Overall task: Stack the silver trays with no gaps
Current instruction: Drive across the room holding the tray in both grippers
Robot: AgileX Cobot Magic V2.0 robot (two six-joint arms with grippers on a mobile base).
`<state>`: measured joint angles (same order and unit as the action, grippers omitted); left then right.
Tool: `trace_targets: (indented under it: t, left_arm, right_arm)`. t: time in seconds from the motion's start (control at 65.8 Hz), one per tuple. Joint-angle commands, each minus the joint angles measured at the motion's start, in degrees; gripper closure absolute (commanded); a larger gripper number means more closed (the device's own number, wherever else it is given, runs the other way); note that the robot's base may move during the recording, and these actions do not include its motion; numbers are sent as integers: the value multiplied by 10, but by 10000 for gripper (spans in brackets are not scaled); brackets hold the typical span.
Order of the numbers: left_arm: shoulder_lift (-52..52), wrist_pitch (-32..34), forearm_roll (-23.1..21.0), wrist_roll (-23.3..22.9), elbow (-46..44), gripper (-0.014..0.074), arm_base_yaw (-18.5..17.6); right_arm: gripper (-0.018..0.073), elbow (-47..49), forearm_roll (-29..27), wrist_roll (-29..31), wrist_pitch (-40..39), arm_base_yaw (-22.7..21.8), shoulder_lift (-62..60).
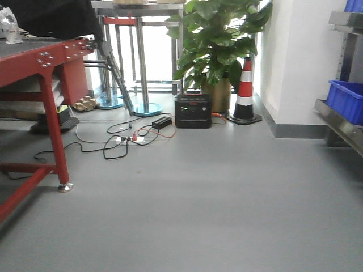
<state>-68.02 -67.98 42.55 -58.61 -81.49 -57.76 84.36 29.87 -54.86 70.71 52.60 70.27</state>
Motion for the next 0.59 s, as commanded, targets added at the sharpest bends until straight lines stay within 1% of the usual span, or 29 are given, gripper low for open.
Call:
trace_targets:
  t: [0.0, 0.273, 0.425, 0.577]
  left_arm:
    - [1, 33, -8, 2, -7, 614, -5]
    - [1, 35, -6, 2, -7, 614, -5]
    - [1, 34, 2, 2, -7, 614, -5]
    - [1, 44, 2, 2, -7, 614, -5]
  right_arm:
    - [636, 7, 10, 0, -36, 0, 4]
    - [636, 7, 10, 0, -39, 0, 4]
    - [636, 7, 10, 0, -39, 0, 4]
    - [636, 7, 10, 0, -44, 0, 4]
